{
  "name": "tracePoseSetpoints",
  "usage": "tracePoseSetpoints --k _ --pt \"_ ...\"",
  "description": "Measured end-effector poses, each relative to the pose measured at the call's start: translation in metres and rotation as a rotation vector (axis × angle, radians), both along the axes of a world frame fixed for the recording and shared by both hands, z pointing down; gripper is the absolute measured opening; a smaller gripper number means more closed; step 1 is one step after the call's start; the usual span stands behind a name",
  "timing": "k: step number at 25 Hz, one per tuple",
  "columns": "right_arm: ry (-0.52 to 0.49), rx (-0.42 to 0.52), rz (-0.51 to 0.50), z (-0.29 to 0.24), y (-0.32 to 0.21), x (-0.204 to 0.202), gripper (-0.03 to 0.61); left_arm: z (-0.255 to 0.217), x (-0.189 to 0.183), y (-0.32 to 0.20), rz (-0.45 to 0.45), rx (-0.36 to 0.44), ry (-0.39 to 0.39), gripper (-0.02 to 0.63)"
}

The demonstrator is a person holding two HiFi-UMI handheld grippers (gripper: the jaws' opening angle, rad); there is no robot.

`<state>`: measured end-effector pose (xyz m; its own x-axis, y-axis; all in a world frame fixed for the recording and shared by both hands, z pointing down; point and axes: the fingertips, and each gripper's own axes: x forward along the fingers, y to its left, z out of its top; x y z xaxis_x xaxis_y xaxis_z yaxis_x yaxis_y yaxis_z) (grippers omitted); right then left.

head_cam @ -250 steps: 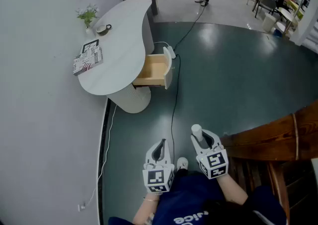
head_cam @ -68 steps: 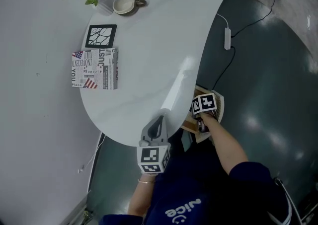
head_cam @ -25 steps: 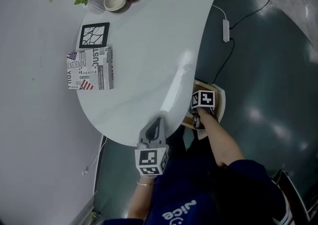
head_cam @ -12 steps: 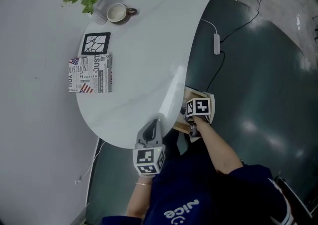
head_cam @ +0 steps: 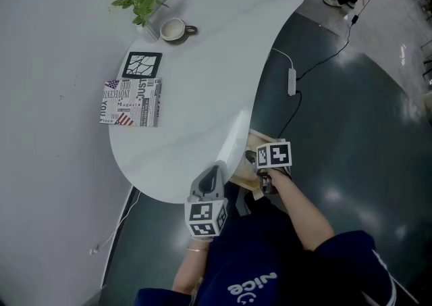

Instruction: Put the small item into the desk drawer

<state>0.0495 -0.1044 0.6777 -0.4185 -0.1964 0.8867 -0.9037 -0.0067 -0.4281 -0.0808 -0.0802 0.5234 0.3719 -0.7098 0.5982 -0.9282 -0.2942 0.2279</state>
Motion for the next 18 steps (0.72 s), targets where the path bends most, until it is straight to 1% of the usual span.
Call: tracePoseSetpoints --k 5,10,18 --pt "-0.002 0.092 -0.027 -0.031 0.002 0.003 0.316 -0.007 0.007 -0.001 0.009 0.021 0.001 0.006" --pt "0.006 0.198 -0.032 -0.065 0.005 0.010 0.314 -0.015 0.016 -0.003 0.020 0.040 0.009 0.006" --pt "0.022 0.403 -0.019 -0.121 0.002 0.022 0.313 -0.036 0.037 -0.006 0.086 0.098 0.010 0.006"
